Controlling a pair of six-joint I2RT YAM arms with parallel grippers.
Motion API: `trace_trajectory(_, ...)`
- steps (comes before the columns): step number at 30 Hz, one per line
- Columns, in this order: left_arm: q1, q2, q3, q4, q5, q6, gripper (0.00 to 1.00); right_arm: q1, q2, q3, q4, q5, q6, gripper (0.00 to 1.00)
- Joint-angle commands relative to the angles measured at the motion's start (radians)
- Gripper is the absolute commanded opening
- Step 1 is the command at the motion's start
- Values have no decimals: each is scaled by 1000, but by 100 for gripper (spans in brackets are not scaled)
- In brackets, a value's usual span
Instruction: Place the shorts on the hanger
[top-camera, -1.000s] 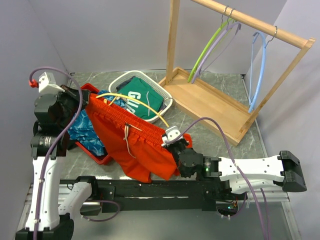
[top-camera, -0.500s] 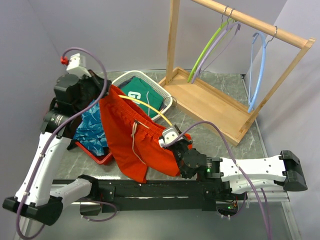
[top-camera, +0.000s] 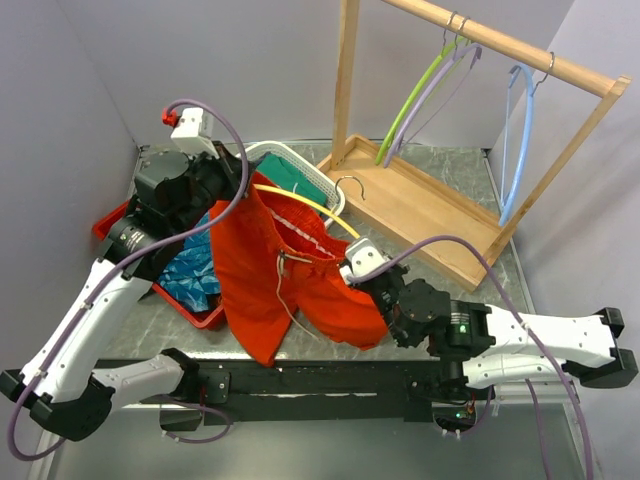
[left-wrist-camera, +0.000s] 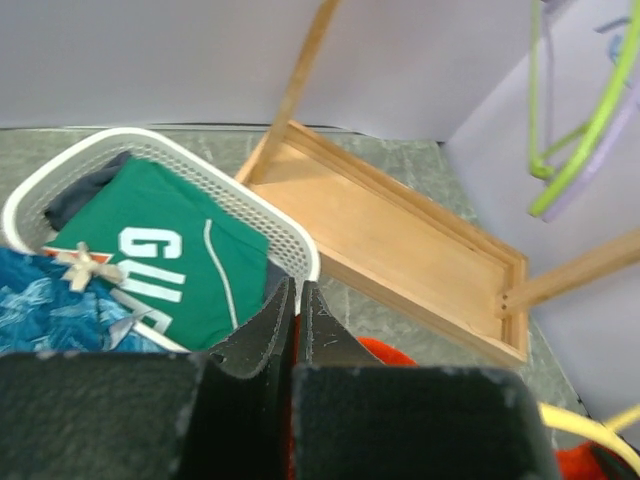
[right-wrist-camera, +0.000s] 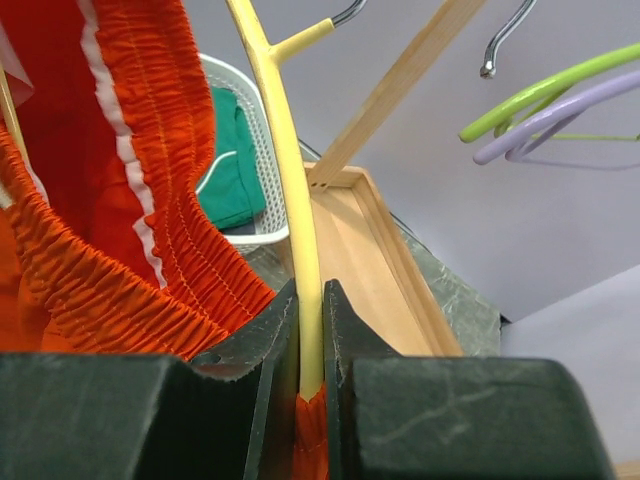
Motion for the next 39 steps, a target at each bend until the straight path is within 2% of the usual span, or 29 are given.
trace_trajectory(1, -75, 4, 63, 2, 128, 4, 4, -14, -51, 104, -32, -166, 84, 0)
trace_trajectory(2, -83, 5, 77, 1, 154, 2, 6, -18, -61, 106, -33, -173, 90, 0)
trace_trajectory(4, -107, 14, 100, -28, 211, 2, 5, -26, -85, 112, -60, -188, 108, 0)
trace_trajectory(6, -123, 16, 123, -45, 233, 8, 9, -32, -107, 118, -71, -208, 124, 0)
trace_trajectory(7, -132, 8, 123, -50, 237, 13, 24, -35, -131, 123, -88, -215, 130, 0)
trace_trajectory(12, -132, -74, 137, -73, 178, 71, 55, -35, -214, 158, -164, -284, 174, 0)
trace_trajectory(13, -132, -82, 147, -85, 168, 82, 68, -35, -234, 166, -204, -297, 183, 0)
trace_trajectory(16, -130, -113, 215, -142, 139, 152, 77, -35, -263, 201, -287, -335, 213, 0)
trace_trajectory(21, -130, -179, 242, -205, 249, 195, 79, -34, -272, 265, -417, -395, 272, 0)
trace_trajectory(23, -132, -197, 244, -223, 366, 205, 82, -34, -268, 273, -454, -421, 288, 0)
trace_trajectory(26, -130, -217, 227, -260, 444, 186, 77, -34, -262, 262, -471, -436, 305, 0)
trace_trajectory(34, -132, -182, 177, -400, 490, 195, 70, -32, -217, 255, -493, -464, 332, 0)
trace_trajectory(37, -132, -182, 146, -440, 443, 195, 70, -32, -223, 247, -496, -469, 337, 0)
trace_trajectory(39, -132, -209, 123, -434, 476, 192, 71, -32, -231, 241, -487, -472, 335, 0)
